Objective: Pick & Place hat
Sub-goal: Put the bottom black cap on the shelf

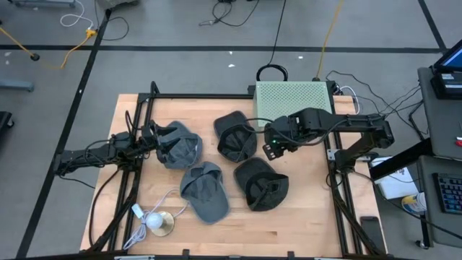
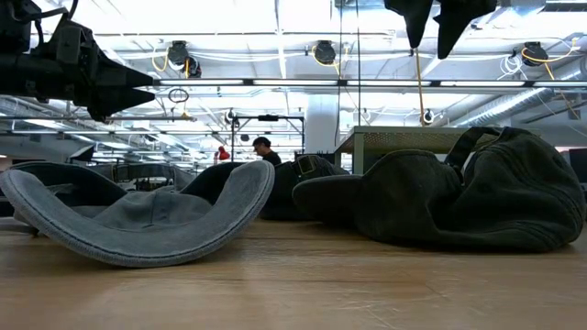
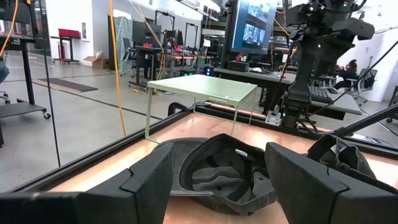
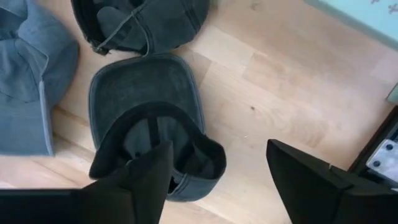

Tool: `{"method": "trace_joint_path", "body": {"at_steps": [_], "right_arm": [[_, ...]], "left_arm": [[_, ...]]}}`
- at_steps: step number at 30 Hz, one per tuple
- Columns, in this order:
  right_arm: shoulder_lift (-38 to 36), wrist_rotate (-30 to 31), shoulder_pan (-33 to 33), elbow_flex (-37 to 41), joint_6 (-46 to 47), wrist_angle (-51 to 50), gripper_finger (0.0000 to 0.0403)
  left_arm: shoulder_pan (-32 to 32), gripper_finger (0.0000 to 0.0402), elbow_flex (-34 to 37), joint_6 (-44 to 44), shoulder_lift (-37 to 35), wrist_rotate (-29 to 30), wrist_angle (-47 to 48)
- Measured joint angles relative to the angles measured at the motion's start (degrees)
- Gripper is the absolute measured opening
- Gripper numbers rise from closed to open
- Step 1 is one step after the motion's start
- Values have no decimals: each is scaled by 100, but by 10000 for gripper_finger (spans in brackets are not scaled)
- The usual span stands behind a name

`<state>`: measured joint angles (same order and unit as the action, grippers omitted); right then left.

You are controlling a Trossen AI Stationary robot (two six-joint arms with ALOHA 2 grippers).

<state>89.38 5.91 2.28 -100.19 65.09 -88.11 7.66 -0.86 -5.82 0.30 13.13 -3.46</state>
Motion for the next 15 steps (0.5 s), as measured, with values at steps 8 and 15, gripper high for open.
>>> {"method": "trace_joint_path", "body": {"at_steps": [8,15], "right_arm": [[2,-155,-8,795,-332,907,246],[0,-154,-50,1527,-432,1679,240]], "left_arm": [[2,253,-2,0,2,0,0],[1,253,-1,0,1,0,0]]}}
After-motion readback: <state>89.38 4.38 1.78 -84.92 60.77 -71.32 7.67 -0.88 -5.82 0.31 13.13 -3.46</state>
